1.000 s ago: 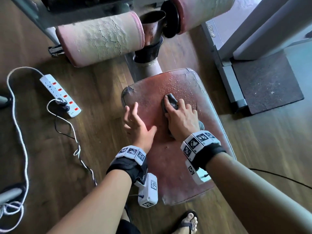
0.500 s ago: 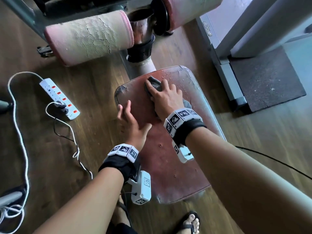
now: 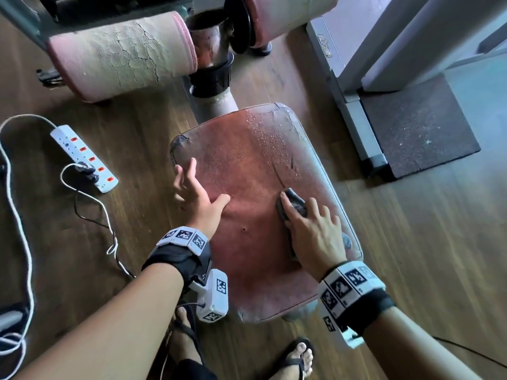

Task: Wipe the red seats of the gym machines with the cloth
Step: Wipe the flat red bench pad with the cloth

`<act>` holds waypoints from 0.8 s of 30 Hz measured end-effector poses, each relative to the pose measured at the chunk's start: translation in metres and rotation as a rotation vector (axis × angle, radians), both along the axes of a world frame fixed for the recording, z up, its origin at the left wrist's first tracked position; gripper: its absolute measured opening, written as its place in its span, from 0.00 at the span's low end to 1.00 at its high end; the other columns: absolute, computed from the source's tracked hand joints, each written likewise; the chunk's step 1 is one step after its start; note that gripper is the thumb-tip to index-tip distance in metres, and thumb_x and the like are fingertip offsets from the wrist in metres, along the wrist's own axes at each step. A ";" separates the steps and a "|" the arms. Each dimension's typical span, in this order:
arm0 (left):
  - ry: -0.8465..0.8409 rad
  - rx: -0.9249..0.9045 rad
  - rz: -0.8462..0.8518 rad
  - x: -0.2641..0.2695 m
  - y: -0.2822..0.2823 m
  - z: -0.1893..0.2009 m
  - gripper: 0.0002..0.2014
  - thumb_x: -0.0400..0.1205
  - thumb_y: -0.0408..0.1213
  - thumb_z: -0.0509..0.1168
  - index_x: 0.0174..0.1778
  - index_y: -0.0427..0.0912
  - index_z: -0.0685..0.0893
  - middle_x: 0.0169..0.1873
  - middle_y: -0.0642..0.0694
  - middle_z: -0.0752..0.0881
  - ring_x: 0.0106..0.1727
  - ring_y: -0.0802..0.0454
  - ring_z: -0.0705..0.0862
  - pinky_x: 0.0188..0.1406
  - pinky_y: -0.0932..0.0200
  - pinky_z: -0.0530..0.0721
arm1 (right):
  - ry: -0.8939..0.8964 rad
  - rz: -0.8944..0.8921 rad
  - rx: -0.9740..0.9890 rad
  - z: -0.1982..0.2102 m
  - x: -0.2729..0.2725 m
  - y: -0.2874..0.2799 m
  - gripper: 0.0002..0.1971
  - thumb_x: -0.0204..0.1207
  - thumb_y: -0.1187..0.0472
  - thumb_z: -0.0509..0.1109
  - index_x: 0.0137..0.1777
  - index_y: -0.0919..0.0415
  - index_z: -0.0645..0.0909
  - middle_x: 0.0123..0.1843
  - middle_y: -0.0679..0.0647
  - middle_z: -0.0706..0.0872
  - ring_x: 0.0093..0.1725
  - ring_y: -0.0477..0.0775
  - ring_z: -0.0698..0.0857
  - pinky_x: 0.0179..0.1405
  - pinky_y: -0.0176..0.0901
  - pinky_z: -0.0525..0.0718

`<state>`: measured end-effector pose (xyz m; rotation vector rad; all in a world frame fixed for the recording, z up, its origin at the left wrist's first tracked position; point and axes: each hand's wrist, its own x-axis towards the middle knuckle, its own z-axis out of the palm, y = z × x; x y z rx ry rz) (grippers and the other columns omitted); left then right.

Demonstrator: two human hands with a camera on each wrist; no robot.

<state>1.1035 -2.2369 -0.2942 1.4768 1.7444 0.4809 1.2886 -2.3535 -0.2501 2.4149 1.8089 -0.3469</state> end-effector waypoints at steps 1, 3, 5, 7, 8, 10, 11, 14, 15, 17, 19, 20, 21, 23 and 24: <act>0.003 0.003 0.001 0.000 0.000 -0.001 0.50 0.72 0.36 0.76 0.85 0.54 0.52 0.84 0.44 0.45 0.82 0.46 0.51 0.69 0.58 0.54 | 0.010 -0.011 -0.001 0.000 -0.001 0.006 0.25 0.83 0.48 0.57 0.80 0.41 0.64 0.57 0.56 0.77 0.46 0.62 0.78 0.43 0.54 0.75; 0.004 0.009 0.005 -0.001 0.000 -0.002 0.50 0.72 0.36 0.76 0.84 0.55 0.52 0.84 0.44 0.45 0.82 0.46 0.51 0.68 0.59 0.52 | 0.025 -0.024 -0.013 -0.001 0.000 0.021 0.25 0.83 0.48 0.56 0.80 0.41 0.64 0.58 0.57 0.76 0.49 0.63 0.78 0.47 0.56 0.75; 0.001 0.005 0.004 0.000 -0.001 -0.001 0.49 0.72 0.37 0.75 0.84 0.56 0.51 0.84 0.45 0.45 0.82 0.47 0.51 0.67 0.59 0.52 | 0.027 -0.015 -0.027 -0.003 0.002 0.035 0.25 0.83 0.49 0.56 0.81 0.40 0.62 0.60 0.57 0.75 0.51 0.63 0.78 0.50 0.57 0.76; 0.006 -0.003 0.002 0.000 -0.001 0.000 0.49 0.73 0.37 0.75 0.84 0.56 0.51 0.84 0.45 0.45 0.82 0.48 0.51 0.67 0.59 0.52 | 0.020 0.006 -0.041 -0.005 0.004 0.047 0.26 0.84 0.49 0.56 0.81 0.40 0.60 0.61 0.57 0.74 0.53 0.63 0.77 0.53 0.58 0.76; 0.009 -0.005 0.001 0.000 -0.001 0.000 0.49 0.73 0.37 0.75 0.84 0.56 0.51 0.84 0.45 0.44 0.82 0.48 0.51 0.66 0.59 0.52 | 0.017 0.016 -0.052 -0.006 0.004 0.053 0.26 0.84 0.49 0.56 0.82 0.39 0.59 0.62 0.57 0.73 0.54 0.62 0.77 0.54 0.58 0.75; 0.011 -0.005 -0.001 0.000 -0.001 0.000 0.49 0.73 0.38 0.75 0.84 0.57 0.51 0.84 0.45 0.44 0.82 0.49 0.52 0.65 0.59 0.51 | 0.019 0.032 -0.071 -0.006 0.004 0.065 0.26 0.84 0.50 0.56 0.82 0.40 0.57 0.63 0.57 0.72 0.56 0.63 0.76 0.55 0.59 0.75; 0.010 -0.006 -0.001 0.000 -0.001 0.000 0.49 0.73 0.38 0.75 0.84 0.57 0.51 0.84 0.45 0.44 0.82 0.49 0.51 0.65 0.59 0.52 | 0.017 0.041 -0.075 -0.006 0.004 0.071 0.26 0.84 0.49 0.55 0.82 0.41 0.57 0.63 0.58 0.73 0.56 0.63 0.76 0.55 0.59 0.75; 0.003 -0.012 -0.004 0.001 -0.001 0.001 0.49 0.73 0.37 0.75 0.84 0.56 0.51 0.84 0.45 0.43 0.82 0.49 0.50 0.65 0.61 0.50 | 0.029 0.052 -0.095 -0.004 0.004 0.089 0.26 0.85 0.50 0.53 0.83 0.42 0.55 0.63 0.59 0.72 0.56 0.64 0.76 0.56 0.60 0.75; 0.003 -0.011 -0.002 0.001 -0.001 0.001 0.50 0.73 0.37 0.76 0.84 0.56 0.51 0.84 0.45 0.43 0.82 0.49 0.50 0.65 0.61 0.50 | 0.039 0.046 -0.100 -0.004 0.004 0.094 0.26 0.85 0.50 0.53 0.83 0.42 0.55 0.63 0.59 0.72 0.56 0.64 0.76 0.57 0.60 0.75; 0.005 -0.008 0.005 0.001 0.000 0.001 0.50 0.73 0.37 0.76 0.84 0.56 0.51 0.84 0.45 0.44 0.82 0.47 0.51 0.67 0.59 0.52 | 0.048 0.029 -0.098 -0.002 0.001 0.105 0.27 0.85 0.52 0.54 0.83 0.42 0.54 0.63 0.59 0.71 0.57 0.64 0.75 0.57 0.60 0.74; 0.013 0.000 0.006 0.001 -0.001 0.001 0.49 0.73 0.38 0.75 0.84 0.57 0.51 0.84 0.45 0.44 0.83 0.46 0.51 0.68 0.56 0.56 | 0.052 0.010 -0.095 -0.003 -0.002 0.117 0.28 0.84 0.53 0.55 0.83 0.43 0.54 0.64 0.59 0.71 0.58 0.65 0.75 0.57 0.60 0.74; 0.017 0.006 0.003 0.001 -0.001 0.001 0.49 0.73 0.38 0.75 0.84 0.56 0.51 0.84 0.45 0.44 0.83 0.45 0.51 0.67 0.56 0.57 | 0.054 -0.002 -0.096 -0.004 -0.003 0.124 0.29 0.84 0.53 0.56 0.83 0.43 0.53 0.64 0.60 0.71 0.59 0.65 0.75 0.57 0.61 0.74; 0.021 0.012 0.001 0.001 -0.002 0.000 0.49 0.73 0.38 0.75 0.84 0.56 0.51 0.84 0.45 0.44 0.83 0.46 0.51 0.66 0.57 0.55 | 0.055 -0.019 -0.096 -0.006 -0.005 0.131 0.29 0.84 0.53 0.56 0.83 0.44 0.52 0.65 0.60 0.71 0.60 0.65 0.75 0.58 0.61 0.74; 0.022 0.020 0.004 0.001 -0.002 -0.001 0.49 0.73 0.37 0.75 0.85 0.55 0.51 0.84 0.46 0.44 0.83 0.47 0.50 0.64 0.59 0.52 | 0.051 -0.059 -0.092 -0.010 -0.009 0.148 0.30 0.84 0.54 0.56 0.84 0.44 0.51 0.66 0.60 0.70 0.63 0.66 0.75 0.59 0.62 0.73; 0.019 0.018 0.006 0.001 -0.001 -0.002 0.49 0.73 0.37 0.74 0.85 0.55 0.51 0.84 0.46 0.44 0.83 0.47 0.50 0.64 0.59 0.53 | 0.046 -0.081 -0.090 -0.012 -0.011 0.157 0.30 0.84 0.54 0.56 0.84 0.44 0.51 0.68 0.60 0.70 0.64 0.66 0.74 0.60 0.62 0.72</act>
